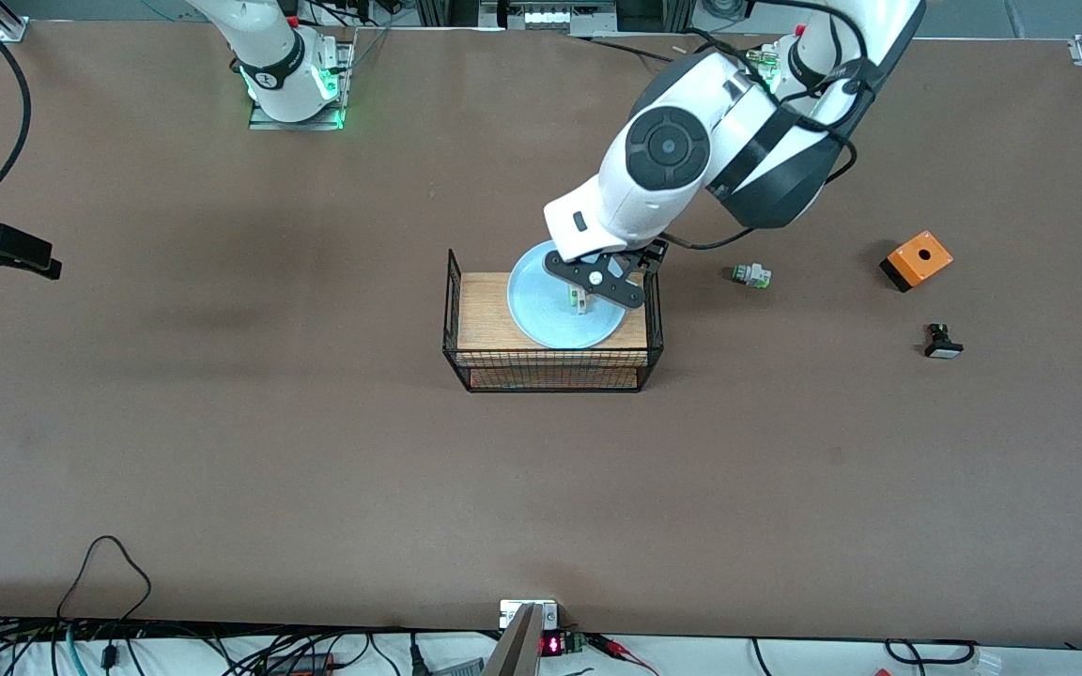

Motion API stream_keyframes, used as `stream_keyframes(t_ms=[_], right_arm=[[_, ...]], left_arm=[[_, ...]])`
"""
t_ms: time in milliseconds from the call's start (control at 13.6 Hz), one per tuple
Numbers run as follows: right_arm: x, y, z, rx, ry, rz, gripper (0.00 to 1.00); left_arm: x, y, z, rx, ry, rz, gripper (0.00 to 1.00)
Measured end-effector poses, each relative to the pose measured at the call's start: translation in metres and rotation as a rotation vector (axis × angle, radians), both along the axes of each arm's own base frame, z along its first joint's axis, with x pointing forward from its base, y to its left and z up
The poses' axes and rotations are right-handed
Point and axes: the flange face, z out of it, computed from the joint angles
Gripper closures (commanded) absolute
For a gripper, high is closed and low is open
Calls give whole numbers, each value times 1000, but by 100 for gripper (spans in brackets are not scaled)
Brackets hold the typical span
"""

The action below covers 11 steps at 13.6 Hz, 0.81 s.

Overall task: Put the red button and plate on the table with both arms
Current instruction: 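Lower the left gripper and close it on the red button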

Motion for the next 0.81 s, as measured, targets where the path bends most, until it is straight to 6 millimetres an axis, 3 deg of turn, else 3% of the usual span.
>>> stream_keyframes(t_ms=[367, 808], right_arm=[[10, -4, -21, -4, 19, -8, 0], [14, -1, -27, 21, 20, -64, 0]], left_arm=[[-5, -24, -23, -7, -10, 24, 0], [12, -20, -54, 42, -88, 3, 0]])
